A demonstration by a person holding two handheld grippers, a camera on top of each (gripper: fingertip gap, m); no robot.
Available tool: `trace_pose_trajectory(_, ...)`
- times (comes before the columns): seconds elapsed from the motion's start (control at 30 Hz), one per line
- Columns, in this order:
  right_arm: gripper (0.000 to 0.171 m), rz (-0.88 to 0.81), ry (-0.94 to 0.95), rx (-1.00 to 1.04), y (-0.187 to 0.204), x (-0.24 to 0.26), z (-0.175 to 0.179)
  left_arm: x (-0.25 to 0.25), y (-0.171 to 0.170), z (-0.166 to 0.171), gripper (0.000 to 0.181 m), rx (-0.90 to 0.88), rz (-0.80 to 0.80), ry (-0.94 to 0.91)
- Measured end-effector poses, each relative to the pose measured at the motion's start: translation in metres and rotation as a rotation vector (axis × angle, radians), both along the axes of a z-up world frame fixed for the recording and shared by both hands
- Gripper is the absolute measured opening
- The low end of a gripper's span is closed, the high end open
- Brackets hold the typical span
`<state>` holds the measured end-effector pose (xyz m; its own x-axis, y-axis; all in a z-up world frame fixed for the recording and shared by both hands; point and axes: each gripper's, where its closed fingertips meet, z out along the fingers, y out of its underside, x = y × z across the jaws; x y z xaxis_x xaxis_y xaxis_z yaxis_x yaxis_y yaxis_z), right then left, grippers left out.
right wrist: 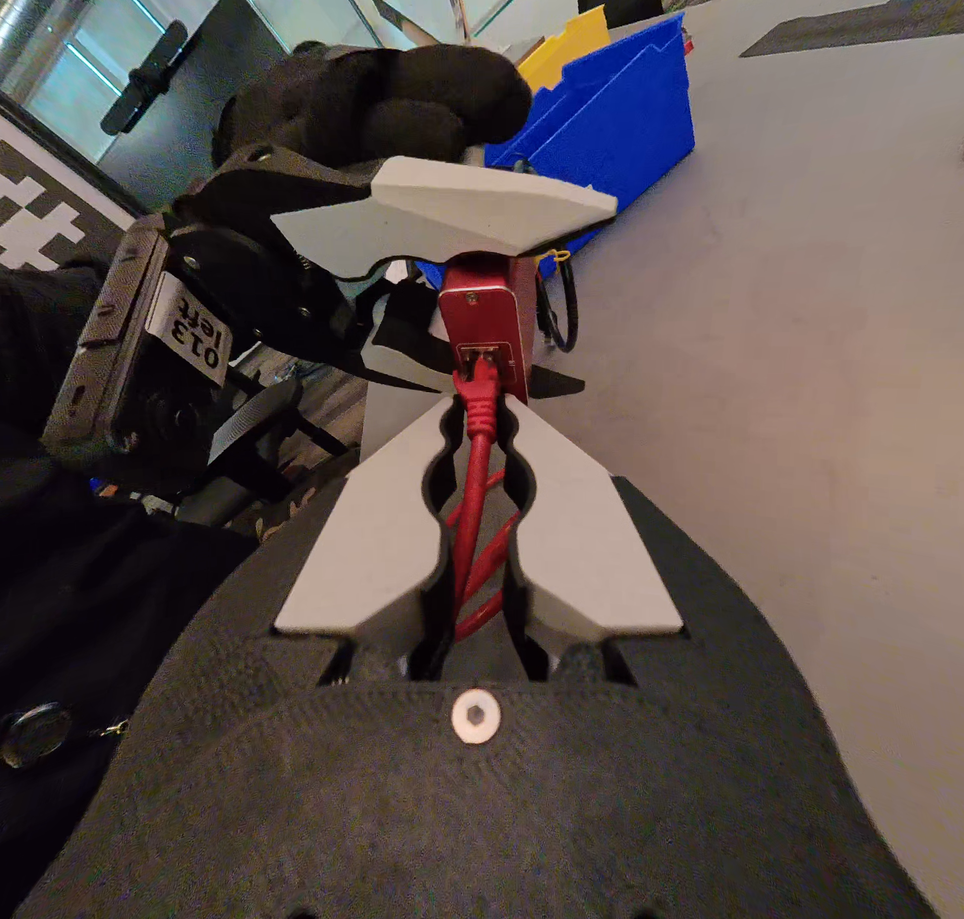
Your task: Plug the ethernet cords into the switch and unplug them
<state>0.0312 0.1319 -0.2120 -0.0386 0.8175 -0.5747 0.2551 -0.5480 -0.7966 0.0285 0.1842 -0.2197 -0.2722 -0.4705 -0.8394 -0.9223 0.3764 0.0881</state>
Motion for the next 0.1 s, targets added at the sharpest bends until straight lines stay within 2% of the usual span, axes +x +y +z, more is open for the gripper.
trace_pose_trajectory(0.03, 0.011, 0.004, 0.002, 0.008, -0.0010, -0.0001, 0.0006, 0.0002, -0.0020, -0.0002, 0.075, -0.031, 0.003, -0.016)
trace_pose_trajectory(0.1, 0.010, -0.008, 0.008, 0.026, 0.0008, -0.0013, 0.0038, -0.0016, -0.0005, 0.0026, 0.074, -0.045, 0.025, -0.029)
